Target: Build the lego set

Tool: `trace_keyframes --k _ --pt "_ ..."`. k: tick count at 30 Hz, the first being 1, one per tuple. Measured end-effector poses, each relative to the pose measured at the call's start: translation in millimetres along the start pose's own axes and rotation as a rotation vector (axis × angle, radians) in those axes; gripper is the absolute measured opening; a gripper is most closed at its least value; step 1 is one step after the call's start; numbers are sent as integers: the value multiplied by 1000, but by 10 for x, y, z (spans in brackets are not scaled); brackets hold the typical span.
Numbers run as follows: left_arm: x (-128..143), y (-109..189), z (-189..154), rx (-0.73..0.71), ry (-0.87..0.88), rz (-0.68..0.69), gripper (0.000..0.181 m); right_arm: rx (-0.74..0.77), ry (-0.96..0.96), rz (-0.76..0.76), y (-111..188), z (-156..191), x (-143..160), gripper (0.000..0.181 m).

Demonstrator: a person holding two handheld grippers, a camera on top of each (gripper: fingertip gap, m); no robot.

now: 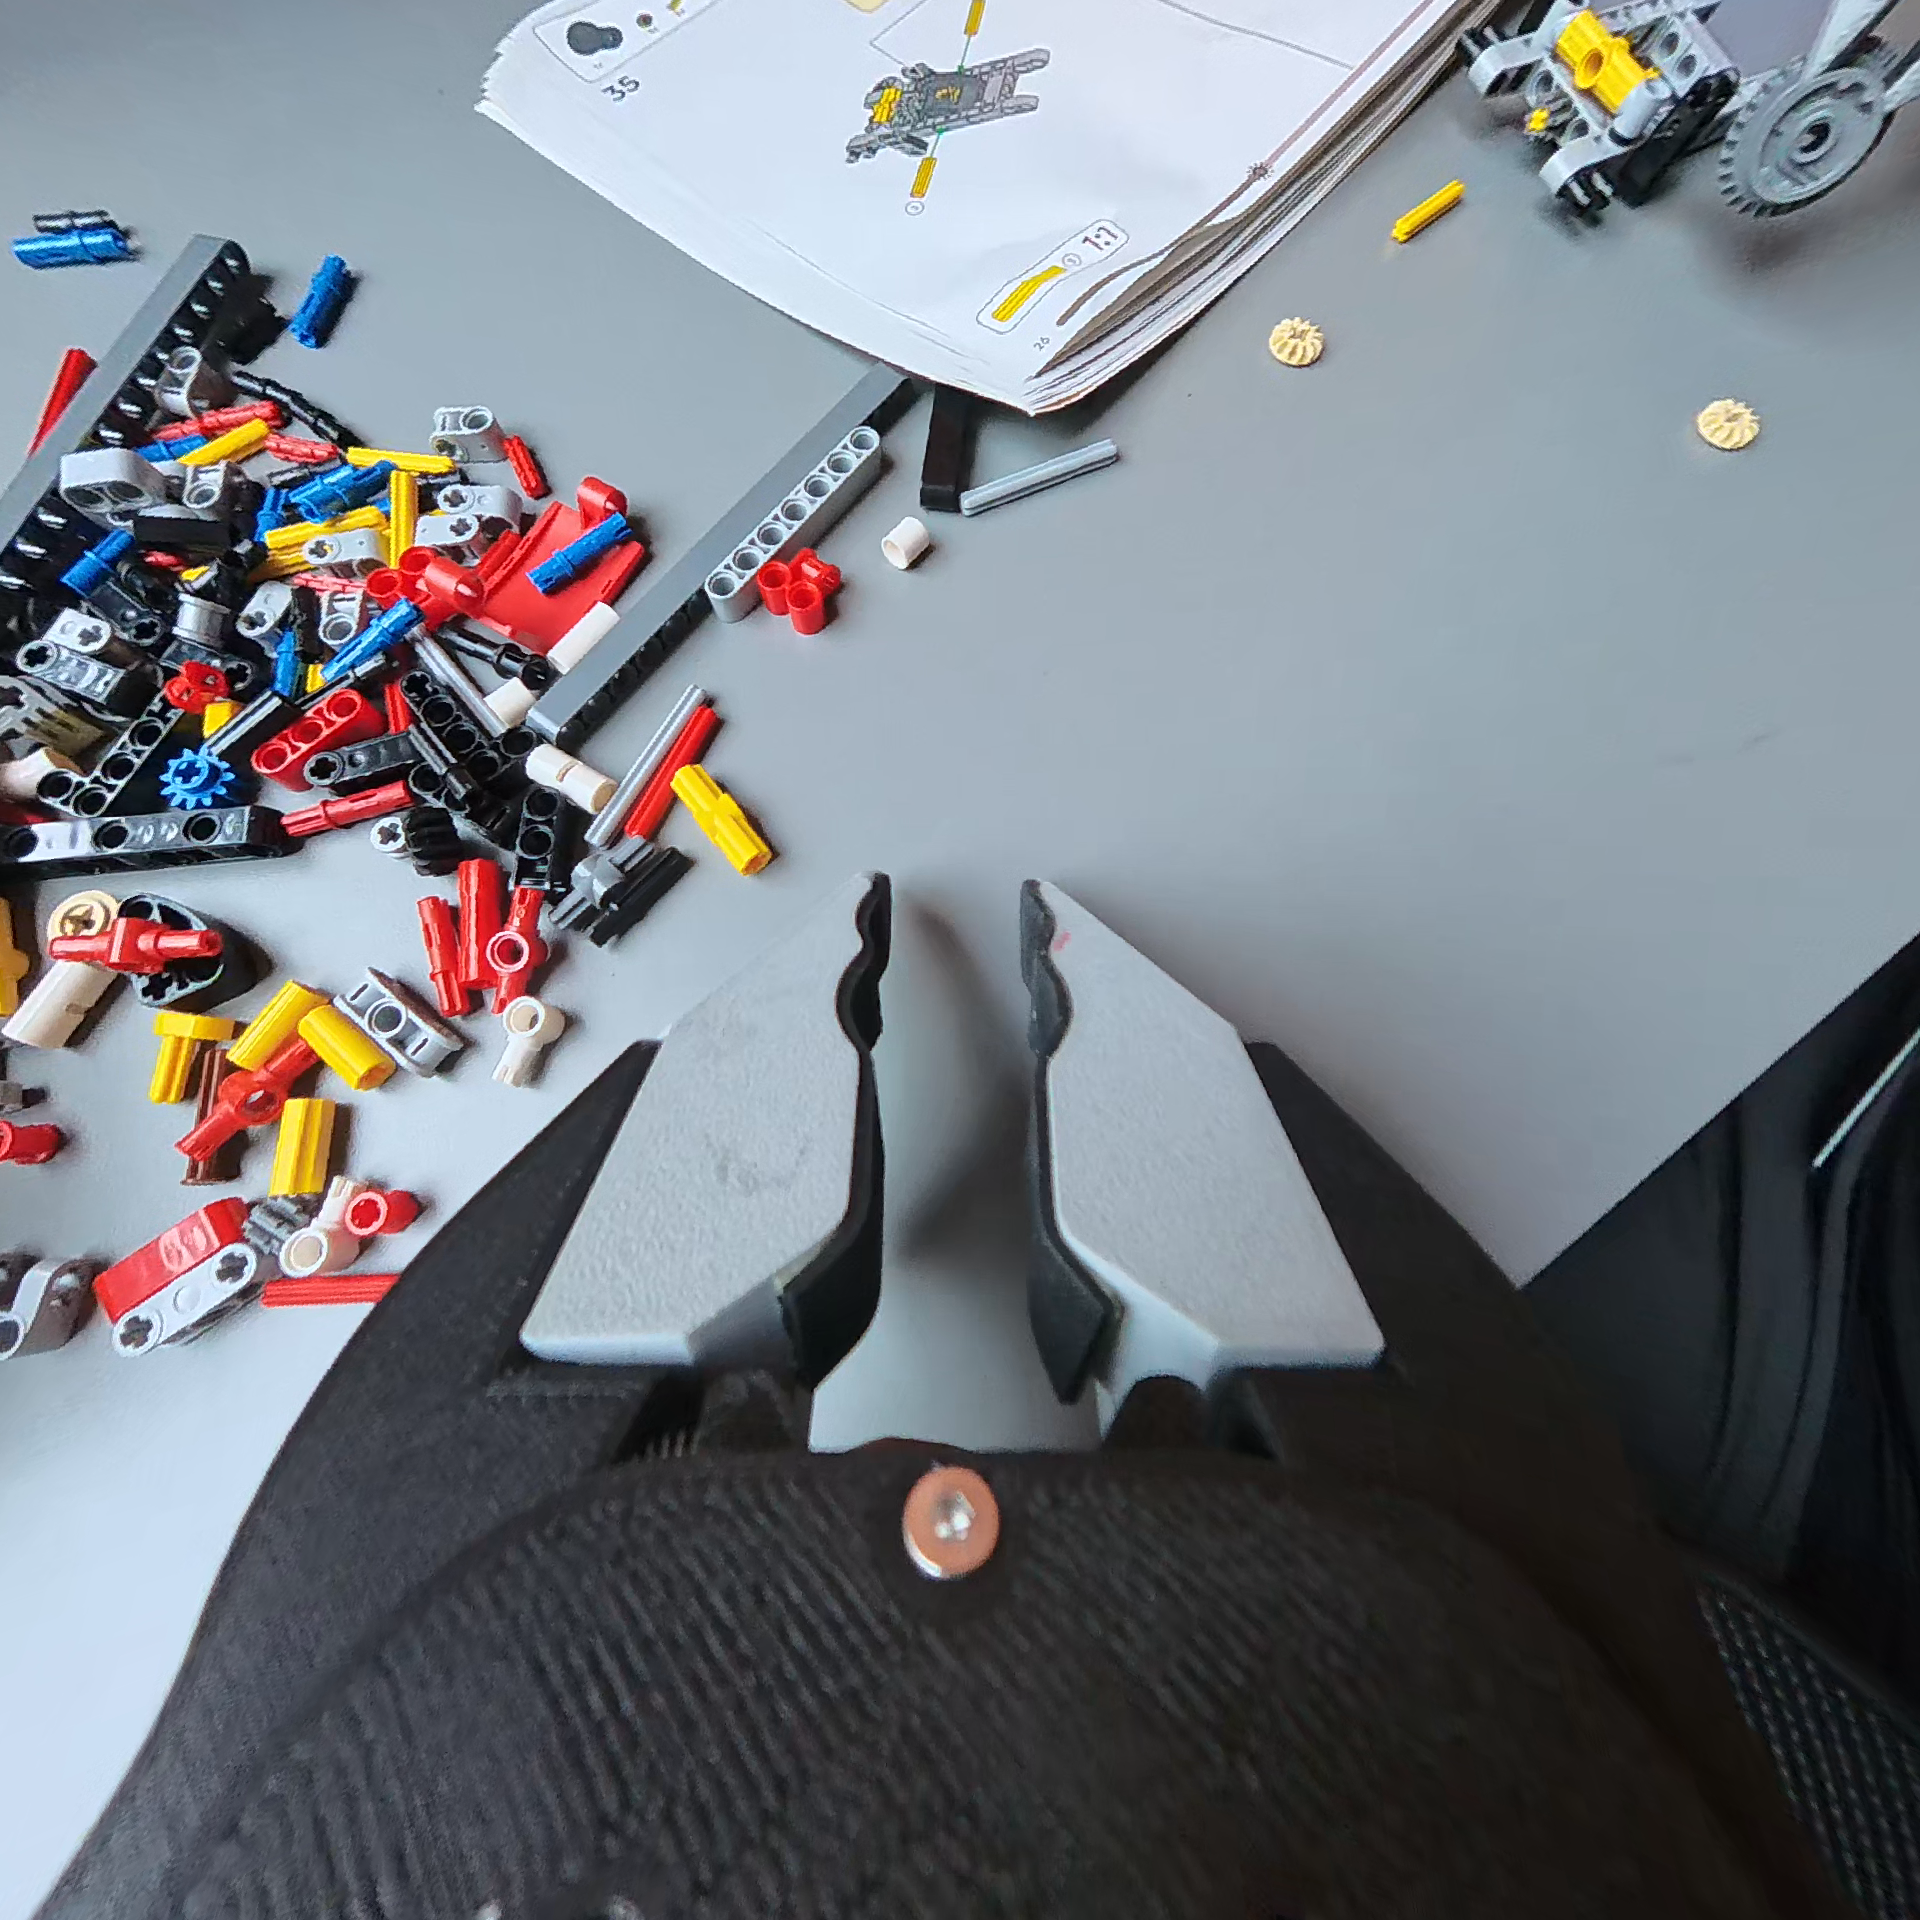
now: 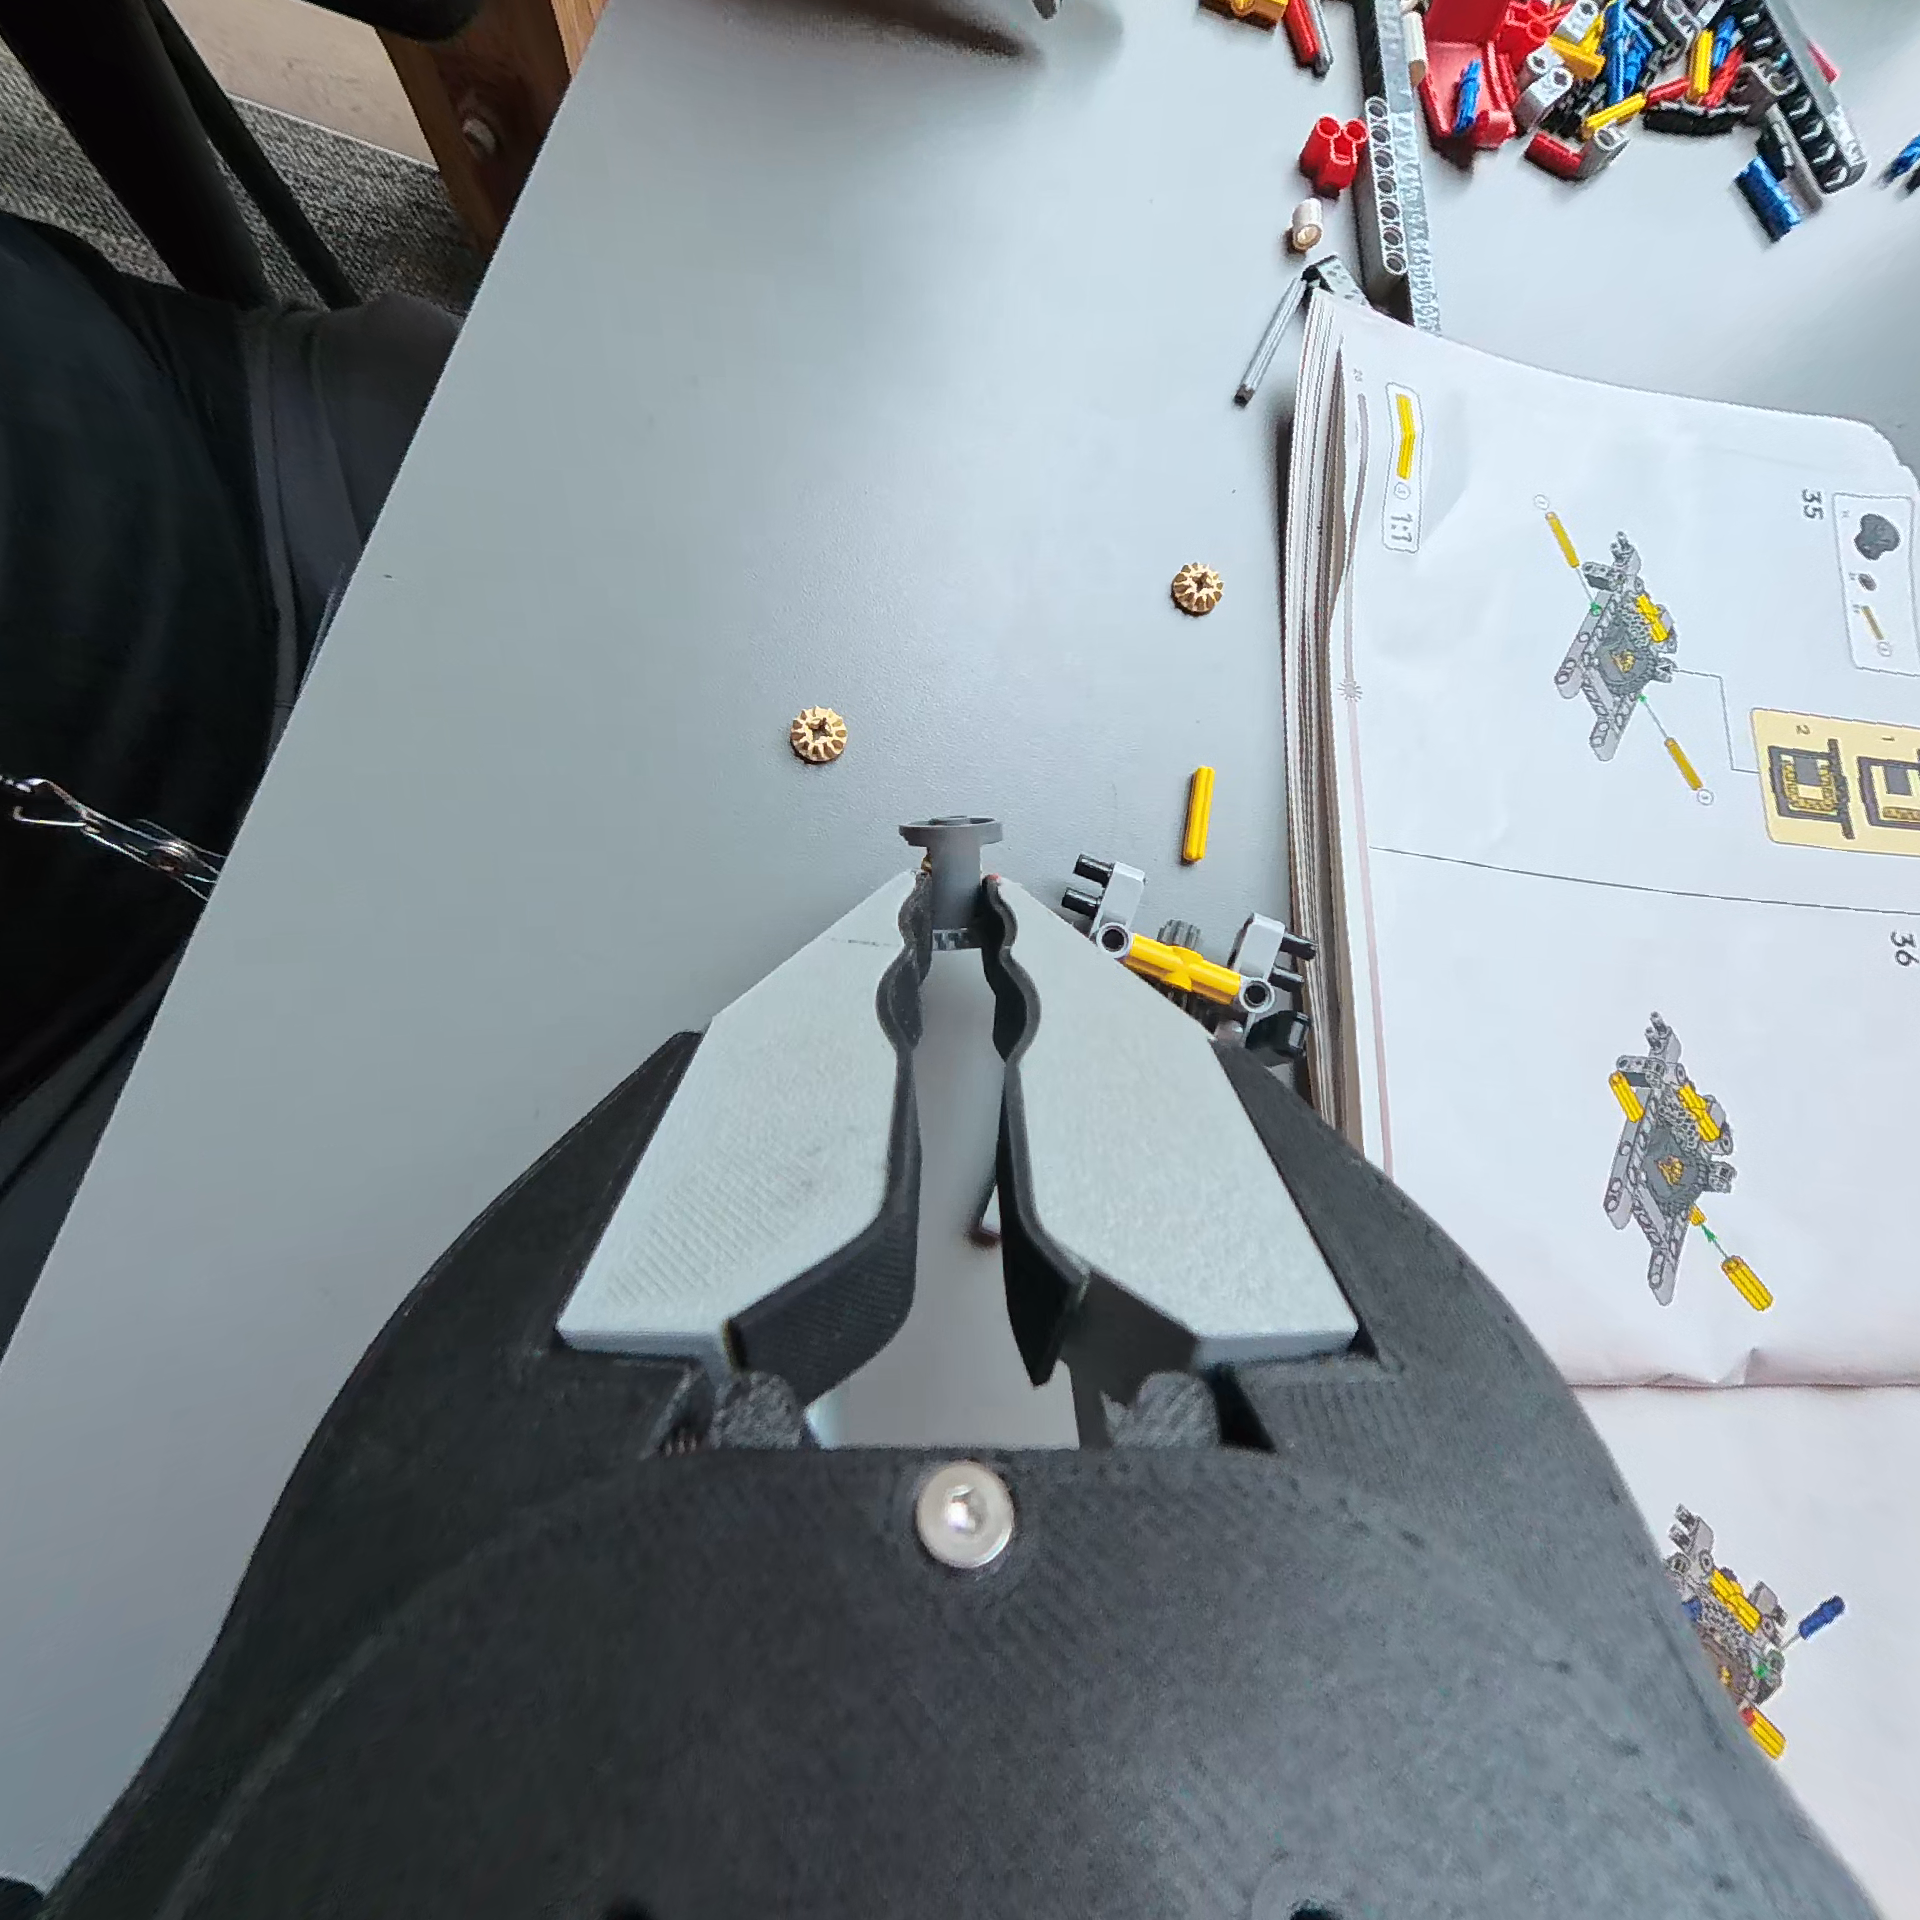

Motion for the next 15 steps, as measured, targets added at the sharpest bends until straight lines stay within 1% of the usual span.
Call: trace_keyframes --k 15 --pt "-29 -89 -52 19 -35 32 22 -42 -25 -37 14 -26 39 6"
Point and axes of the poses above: each gripper's, where its closed fingertips meet, y back along the fingers, x out of its underside, z = x × y across the jaws, the point moved 10 cm from there along y, back along the fingers, and after that the axes turned 3 degrees about x, right-handed, at the moved point
